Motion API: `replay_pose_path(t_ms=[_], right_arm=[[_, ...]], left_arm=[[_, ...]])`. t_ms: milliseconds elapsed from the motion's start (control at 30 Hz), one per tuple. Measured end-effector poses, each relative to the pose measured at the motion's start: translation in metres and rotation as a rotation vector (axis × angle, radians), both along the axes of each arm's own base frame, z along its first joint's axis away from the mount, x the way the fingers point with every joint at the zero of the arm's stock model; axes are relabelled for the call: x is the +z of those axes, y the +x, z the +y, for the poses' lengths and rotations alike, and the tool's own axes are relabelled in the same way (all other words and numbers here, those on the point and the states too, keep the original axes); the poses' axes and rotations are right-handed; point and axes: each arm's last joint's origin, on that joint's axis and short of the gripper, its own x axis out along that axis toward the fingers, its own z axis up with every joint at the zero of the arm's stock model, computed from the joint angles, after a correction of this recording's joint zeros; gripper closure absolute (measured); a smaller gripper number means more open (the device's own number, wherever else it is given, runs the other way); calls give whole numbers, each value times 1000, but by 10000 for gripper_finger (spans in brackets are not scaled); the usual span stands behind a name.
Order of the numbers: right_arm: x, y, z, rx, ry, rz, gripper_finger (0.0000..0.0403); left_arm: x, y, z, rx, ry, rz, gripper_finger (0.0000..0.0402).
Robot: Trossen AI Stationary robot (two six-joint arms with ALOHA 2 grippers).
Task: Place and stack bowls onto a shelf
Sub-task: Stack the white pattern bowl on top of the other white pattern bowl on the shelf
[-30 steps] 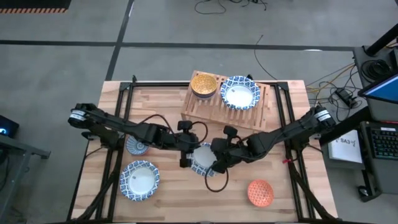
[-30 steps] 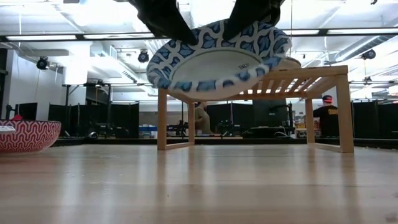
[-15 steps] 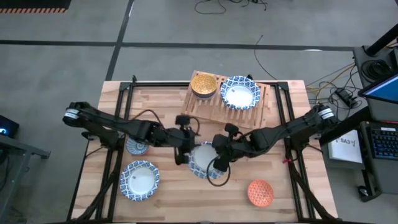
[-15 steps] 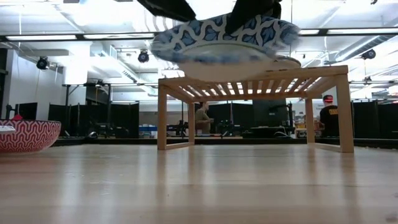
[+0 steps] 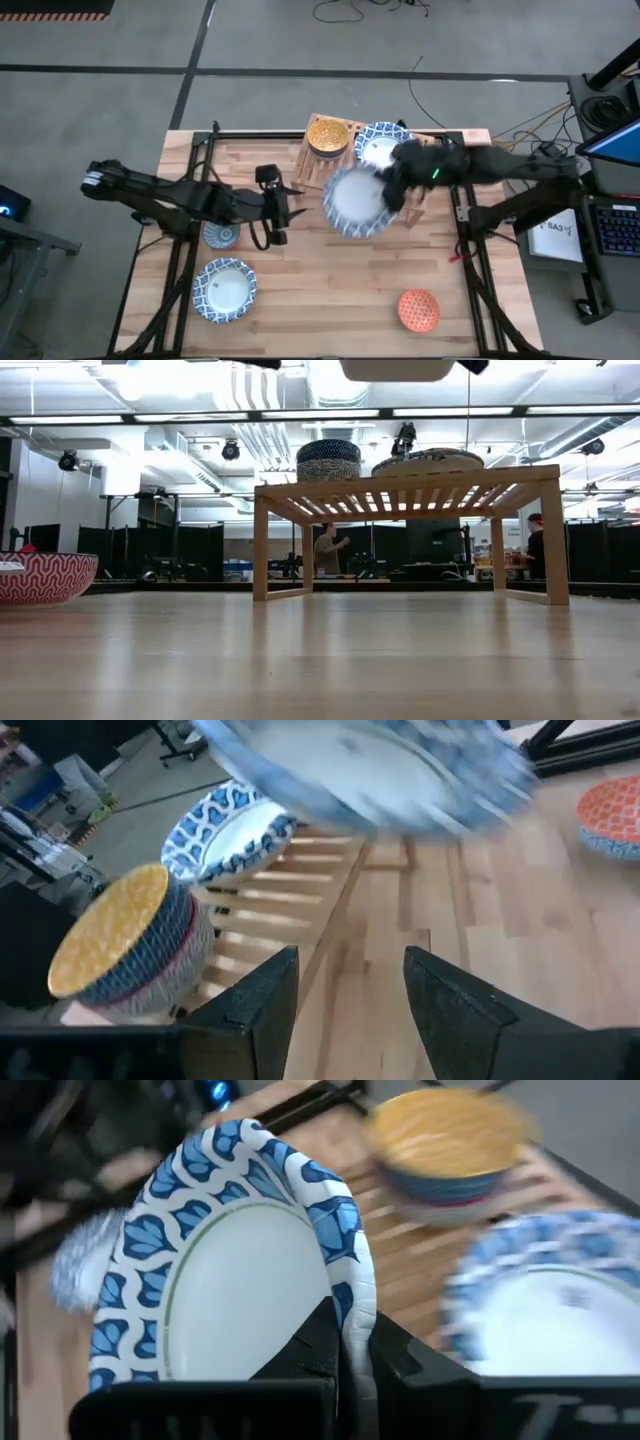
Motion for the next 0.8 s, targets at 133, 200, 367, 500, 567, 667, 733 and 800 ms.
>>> replay_pose_path(t_ms=[133, 200, 367, 500, 567, 667, 733, 800], right_arm=[[12, -32, -40, -132, 53, -42, 394], [13, -45, -58, -201, 84, -47, 394], [8, -64, -99, -359, 140, -32, 394], [-1, -67, -125, -416, 168, 23, 394], [-7, -65, -134, -421, 187, 43, 394], [-14, -57, -143, -424, 204, 70, 393], [-19, -52, -147, -419, 209, 90, 387], [-23, -48, -151, -419, 214, 109, 374]], left_arm=[[-11, -6, 3, 68, -10, 3, 235], [-17, -10, 5, 123, -4, -1, 235], [-24, -17, 9, 228, 14, -15, 235], [-22, -22, 10, 240, 10, -21, 235], [-22, -24, 11, 242, 6, -24, 235], [-24, -28, 12, 242, 6, -20, 235], [-26, -31, 12, 243, 6, -20, 235], [-26, -34, 13, 243, 5, -22, 235]])
